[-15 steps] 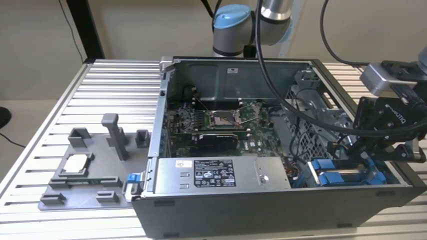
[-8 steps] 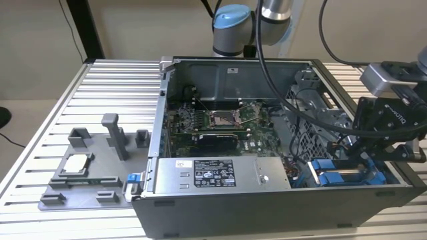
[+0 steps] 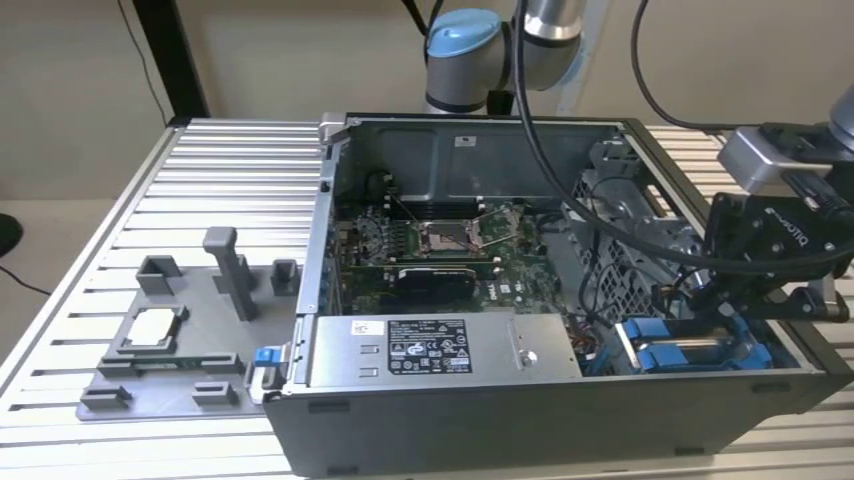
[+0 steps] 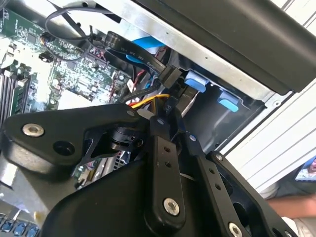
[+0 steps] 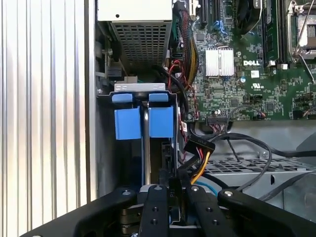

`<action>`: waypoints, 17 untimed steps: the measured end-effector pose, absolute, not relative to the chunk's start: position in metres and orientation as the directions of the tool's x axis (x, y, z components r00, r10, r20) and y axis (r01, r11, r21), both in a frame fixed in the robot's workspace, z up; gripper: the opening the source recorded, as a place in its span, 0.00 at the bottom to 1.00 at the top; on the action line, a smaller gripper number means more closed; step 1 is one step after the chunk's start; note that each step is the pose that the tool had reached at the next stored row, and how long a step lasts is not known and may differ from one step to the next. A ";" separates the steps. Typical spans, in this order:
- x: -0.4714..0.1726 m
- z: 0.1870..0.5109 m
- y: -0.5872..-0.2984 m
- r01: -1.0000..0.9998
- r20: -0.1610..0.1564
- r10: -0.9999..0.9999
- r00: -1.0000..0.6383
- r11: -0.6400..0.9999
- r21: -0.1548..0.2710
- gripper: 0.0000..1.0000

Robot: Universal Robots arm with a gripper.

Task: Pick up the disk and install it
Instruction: 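Insert the first disk wire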

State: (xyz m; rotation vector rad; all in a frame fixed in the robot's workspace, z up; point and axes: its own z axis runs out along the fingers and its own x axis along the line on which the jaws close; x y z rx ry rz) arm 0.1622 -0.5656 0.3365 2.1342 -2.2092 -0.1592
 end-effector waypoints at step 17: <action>0.162 0.335 -0.565 -0.991 -0.019 -0.999 -0.029 0.027 0.132 0.00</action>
